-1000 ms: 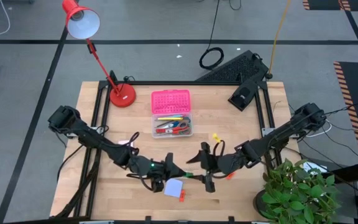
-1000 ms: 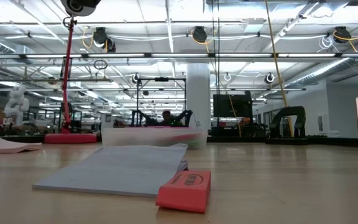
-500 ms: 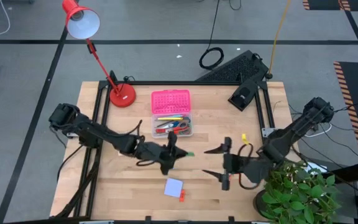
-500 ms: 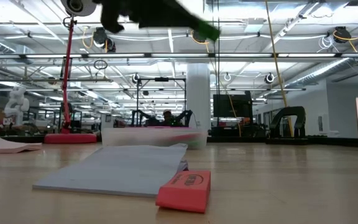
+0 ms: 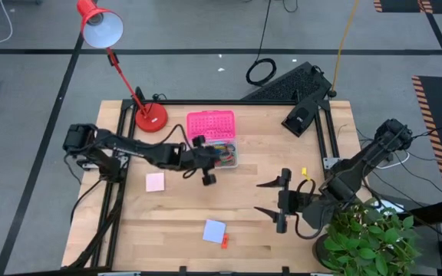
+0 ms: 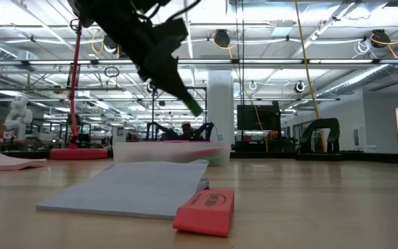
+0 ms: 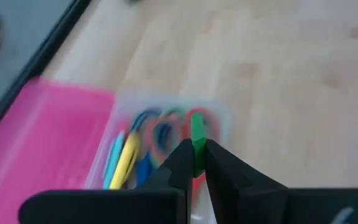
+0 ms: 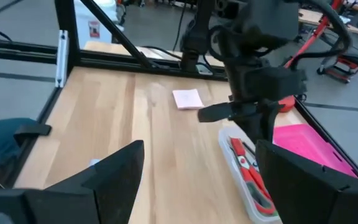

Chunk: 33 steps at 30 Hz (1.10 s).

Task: Pack school essentials
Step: Put the green eraser into the pink supply box

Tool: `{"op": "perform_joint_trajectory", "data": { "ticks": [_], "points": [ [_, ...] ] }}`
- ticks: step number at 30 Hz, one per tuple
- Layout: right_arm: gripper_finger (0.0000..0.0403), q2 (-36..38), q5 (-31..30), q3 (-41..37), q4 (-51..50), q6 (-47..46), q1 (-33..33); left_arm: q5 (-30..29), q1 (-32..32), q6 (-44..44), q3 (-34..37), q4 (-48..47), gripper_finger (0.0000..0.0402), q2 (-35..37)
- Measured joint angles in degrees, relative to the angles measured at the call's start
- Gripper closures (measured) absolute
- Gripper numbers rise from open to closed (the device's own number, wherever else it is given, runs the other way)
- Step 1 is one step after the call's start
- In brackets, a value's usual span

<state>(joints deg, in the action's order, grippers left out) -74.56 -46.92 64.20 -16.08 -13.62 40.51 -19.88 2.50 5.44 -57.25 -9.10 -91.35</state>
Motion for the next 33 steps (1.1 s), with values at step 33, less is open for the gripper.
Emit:
{"op": "perform_joint_trajectory", "data": {
  "ticks": [33],
  "points": [
    [0.0103,0.00,0.55,-0.02,1.42,5.76,-3.78,9.04,-5.22,32.15,14.11,-9.07,0.0323,9.20]
  ]
}}
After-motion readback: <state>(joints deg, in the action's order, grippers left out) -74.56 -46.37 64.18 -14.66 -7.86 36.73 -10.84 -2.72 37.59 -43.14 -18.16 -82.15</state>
